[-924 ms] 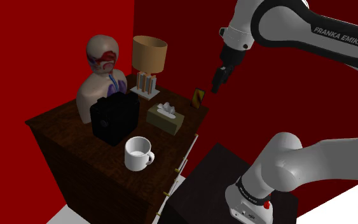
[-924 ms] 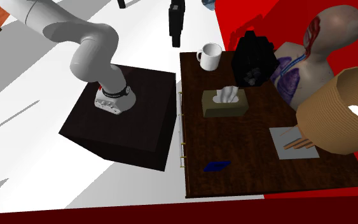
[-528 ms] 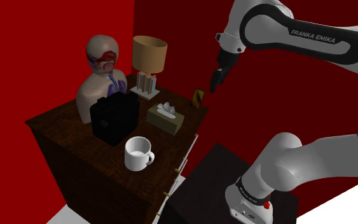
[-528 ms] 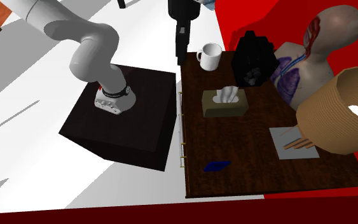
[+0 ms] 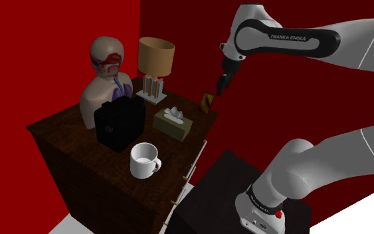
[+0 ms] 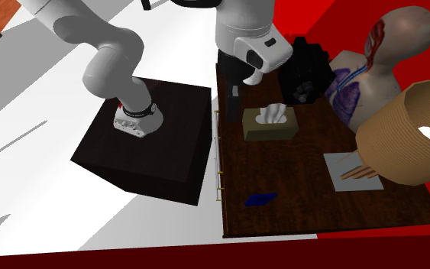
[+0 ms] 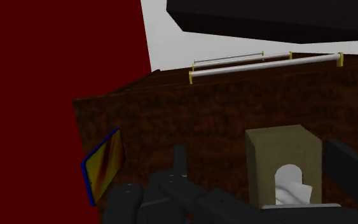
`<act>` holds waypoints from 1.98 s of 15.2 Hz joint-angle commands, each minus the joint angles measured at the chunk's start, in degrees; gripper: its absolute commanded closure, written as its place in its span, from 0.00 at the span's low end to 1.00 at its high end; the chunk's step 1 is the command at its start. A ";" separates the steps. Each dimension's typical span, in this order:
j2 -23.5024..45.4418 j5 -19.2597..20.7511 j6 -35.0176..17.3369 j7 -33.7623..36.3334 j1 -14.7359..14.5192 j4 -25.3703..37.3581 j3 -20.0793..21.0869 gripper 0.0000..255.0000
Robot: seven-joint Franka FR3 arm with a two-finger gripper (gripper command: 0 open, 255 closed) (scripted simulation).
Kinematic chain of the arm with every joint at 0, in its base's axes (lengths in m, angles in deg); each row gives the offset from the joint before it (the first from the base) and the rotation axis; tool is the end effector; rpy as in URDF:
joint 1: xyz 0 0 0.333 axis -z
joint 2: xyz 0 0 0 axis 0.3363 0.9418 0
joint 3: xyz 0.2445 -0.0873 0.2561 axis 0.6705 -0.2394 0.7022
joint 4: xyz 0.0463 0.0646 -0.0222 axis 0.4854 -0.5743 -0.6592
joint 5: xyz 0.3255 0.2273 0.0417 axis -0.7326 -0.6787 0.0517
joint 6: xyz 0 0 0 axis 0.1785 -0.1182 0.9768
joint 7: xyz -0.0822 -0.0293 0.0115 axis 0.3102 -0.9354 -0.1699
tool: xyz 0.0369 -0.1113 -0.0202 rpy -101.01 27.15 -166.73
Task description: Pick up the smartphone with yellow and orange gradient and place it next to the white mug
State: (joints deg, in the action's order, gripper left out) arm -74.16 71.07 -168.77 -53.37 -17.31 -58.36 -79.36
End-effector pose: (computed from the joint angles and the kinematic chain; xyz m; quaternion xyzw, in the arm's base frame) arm 0.3679 -0.1224 0.5638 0.9967 0.0697 -0.0164 0.0371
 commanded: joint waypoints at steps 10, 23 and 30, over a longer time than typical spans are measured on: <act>21.50 -2.97 -9.78 -15.12 1.87 9.43 -10.43 0.00; 39.02 -10.20 -16.69 -25.84 5.26 17.06 -13.44 0.00; 39.49 -10.42 -17.84 -26.00 5.35 16.35 -13.41 0.00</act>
State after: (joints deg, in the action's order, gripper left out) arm -34.67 60.65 -186.57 -79.37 -11.96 -41.99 -92.77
